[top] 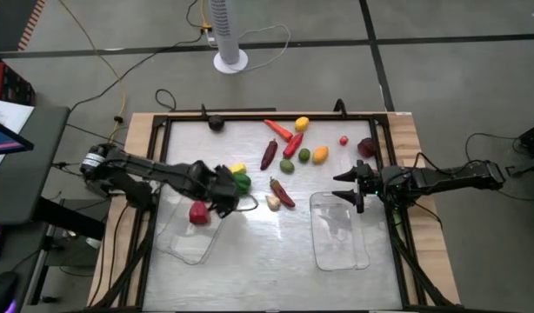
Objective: Sort produce into baskets
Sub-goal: Put the green bell pepper into the left transparent bin
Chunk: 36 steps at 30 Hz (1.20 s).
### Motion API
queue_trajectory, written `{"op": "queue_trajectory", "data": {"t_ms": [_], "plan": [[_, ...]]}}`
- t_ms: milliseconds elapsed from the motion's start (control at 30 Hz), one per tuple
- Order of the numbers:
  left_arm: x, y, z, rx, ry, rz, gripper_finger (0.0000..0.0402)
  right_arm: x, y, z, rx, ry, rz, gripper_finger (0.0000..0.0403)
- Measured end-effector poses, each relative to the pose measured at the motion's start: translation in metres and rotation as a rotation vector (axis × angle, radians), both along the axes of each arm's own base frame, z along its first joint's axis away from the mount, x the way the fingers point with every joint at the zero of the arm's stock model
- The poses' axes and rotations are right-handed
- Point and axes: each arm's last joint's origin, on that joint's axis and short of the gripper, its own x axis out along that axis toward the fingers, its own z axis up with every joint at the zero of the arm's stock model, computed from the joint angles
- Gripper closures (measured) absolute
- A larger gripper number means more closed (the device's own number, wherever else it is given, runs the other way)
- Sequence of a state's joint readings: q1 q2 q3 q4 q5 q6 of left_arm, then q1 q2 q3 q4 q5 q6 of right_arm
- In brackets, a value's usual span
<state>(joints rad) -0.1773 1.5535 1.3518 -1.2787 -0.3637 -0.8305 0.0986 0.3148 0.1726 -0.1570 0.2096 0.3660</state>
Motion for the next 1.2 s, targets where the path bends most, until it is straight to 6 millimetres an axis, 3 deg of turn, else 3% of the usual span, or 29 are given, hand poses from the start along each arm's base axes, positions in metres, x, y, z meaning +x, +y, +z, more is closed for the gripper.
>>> {"op": "queue_trajectory", "data": {"t_ms": [333,567,1000,1200], "plan": [[0.034,0.04,-0.01,0.027,-0.091,-0.098,0.0033,0.0,0.0,-0.001,-0.009,0.007,0.002,0.0093],[0.056,0.058,-0.044,0.01,0.015,-0.156,0.0007,-0.001,0.0,-0.002,-0.014,0.025,0.0,0.0093],[0.073,0.066,-0.086,0.001,0.197,-0.365,0.0003,-0.001,0.0,-0.002,-0.014,0.027,0.0,0.0093],[0.077,0.067,-0.104,0.014,0.301,-0.492,0.0022,-0.001,0.0,-0.003,-0.011,0.03,-0.001,0.0093]]}}
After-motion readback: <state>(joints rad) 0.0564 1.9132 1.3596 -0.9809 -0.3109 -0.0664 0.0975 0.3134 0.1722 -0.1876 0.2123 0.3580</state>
